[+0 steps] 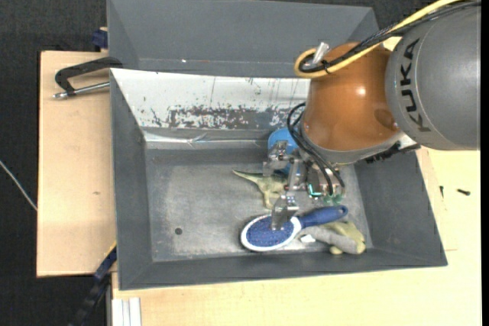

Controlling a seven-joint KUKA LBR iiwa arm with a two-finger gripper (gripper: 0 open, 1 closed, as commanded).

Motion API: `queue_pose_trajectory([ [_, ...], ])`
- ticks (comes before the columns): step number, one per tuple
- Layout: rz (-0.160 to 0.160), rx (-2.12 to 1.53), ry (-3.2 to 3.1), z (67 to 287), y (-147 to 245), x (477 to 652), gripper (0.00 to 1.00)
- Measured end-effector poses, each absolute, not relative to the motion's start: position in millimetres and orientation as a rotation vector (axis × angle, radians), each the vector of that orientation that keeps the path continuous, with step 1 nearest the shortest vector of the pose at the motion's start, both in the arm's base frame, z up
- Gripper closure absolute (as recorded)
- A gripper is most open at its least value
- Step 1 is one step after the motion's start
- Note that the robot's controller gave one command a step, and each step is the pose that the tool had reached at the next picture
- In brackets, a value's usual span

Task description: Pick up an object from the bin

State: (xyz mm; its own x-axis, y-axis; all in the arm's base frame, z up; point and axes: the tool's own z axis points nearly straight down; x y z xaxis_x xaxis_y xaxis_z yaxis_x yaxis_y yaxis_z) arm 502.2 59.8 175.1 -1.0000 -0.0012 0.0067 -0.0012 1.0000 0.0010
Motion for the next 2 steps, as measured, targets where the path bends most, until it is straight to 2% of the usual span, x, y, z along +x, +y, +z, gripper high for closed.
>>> queue_pose_trajectory([
  [1,-0.007,0.029,-3.148,89.6,-1.5,532.5,0.0],
  [2,-0.006,0.026,-3.138,89.9,-2.9,531.3,1.0],
])
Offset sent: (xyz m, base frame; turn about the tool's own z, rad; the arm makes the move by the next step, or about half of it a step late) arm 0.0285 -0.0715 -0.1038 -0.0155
